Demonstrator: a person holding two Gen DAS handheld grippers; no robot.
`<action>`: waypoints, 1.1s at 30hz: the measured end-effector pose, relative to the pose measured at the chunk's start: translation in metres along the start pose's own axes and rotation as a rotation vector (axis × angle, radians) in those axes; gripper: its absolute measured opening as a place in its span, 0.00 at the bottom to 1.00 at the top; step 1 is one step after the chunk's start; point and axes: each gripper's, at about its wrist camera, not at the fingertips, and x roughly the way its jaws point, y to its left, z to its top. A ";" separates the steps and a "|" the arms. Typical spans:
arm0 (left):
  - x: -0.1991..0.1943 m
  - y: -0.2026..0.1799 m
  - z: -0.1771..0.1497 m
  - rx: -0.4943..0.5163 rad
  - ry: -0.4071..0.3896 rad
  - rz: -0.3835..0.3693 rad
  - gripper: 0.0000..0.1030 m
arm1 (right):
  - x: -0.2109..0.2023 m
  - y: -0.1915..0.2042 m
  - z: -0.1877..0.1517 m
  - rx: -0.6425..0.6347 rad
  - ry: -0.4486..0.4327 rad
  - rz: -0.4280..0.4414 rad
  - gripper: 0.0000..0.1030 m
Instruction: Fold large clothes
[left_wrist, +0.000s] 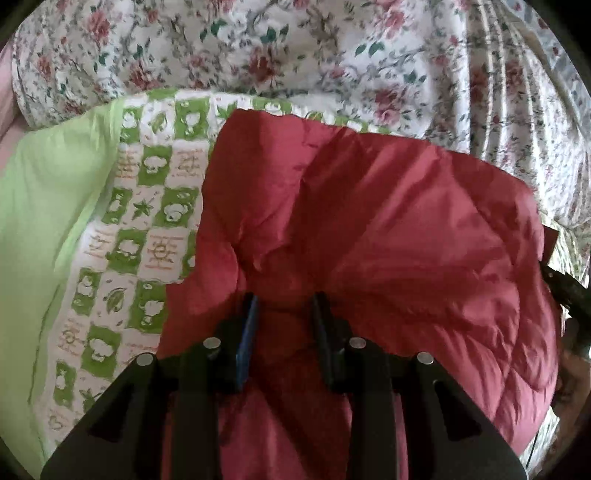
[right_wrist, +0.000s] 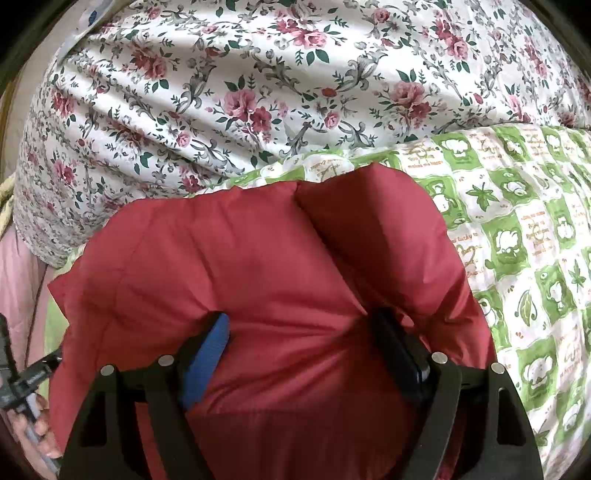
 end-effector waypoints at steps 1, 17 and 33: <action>0.003 0.000 0.001 -0.003 0.003 -0.004 0.27 | 0.000 -0.001 0.000 0.004 0.001 0.003 0.80; -0.006 0.000 0.005 0.015 0.006 -0.016 0.27 | -0.093 0.000 -0.028 0.007 -0.053 0.066 0.80; -0.091 0.057 -0.039 -0.057 -0.076 -0.161 0.62 | -0.134 -0.047 -0.066 0.014 -0.013 0.037 0.81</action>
